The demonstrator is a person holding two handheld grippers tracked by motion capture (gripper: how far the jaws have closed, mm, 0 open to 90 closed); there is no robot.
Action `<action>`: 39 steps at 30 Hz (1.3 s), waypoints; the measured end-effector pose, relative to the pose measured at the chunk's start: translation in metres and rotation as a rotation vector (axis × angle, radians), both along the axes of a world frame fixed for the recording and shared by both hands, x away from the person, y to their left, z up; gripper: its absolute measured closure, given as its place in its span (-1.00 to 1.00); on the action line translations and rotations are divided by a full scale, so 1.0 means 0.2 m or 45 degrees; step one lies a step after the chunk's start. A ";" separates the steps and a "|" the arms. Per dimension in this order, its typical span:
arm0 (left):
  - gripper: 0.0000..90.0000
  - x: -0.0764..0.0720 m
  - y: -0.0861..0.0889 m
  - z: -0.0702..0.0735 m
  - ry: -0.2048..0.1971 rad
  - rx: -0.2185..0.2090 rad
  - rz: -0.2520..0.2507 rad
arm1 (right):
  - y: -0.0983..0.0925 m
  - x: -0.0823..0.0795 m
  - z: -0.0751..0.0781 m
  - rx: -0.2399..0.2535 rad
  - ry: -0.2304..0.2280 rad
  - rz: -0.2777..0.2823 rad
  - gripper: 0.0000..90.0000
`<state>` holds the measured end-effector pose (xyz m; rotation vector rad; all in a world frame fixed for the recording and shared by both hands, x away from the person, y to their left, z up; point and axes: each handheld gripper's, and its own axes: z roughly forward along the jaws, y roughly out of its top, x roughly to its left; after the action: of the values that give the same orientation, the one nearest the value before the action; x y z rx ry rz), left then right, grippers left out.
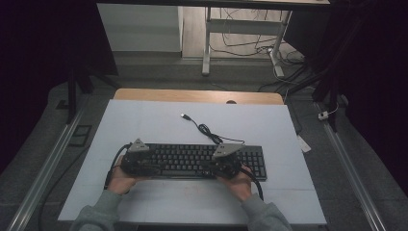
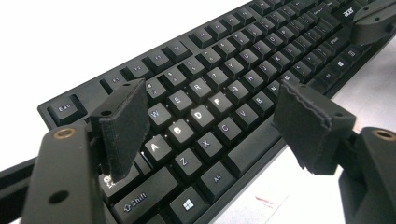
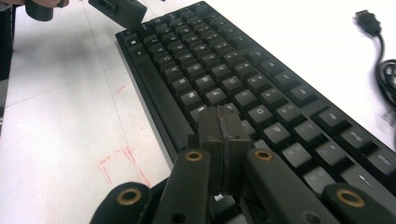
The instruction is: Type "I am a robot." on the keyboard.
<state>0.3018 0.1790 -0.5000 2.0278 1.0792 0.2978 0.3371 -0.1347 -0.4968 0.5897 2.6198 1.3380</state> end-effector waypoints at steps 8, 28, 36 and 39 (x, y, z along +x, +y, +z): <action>-0.41 0.00 -0.01 0.00 0.004 0.007 -0.003 | 0.09 0.01 -0.02 -0.034 0.014 0.005 0.99; -0.42 0.00 -0.01 -0.01 0.008 0.017 -0.014 | 0.21 0.04 -0.07 -0.100 0.031 -0.011 0.99; -0.42 0.00 -0.01 -0.01 0.009 0.023 -0.017 | 0.24 0.05 -0.08 -0.107 0.029 -0.007 0.99; -0.42 0.00 -0.01 -0.01 0.010 0.022 -0.018 | 0.25 0.05 -0.09 -0.122 0.029 -0.009 0.99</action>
<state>0.3021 0.1761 -0.5017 2.0526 1.0702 0.2935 0.3478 -0.0851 -0.5141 0.6028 2.6798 1.2031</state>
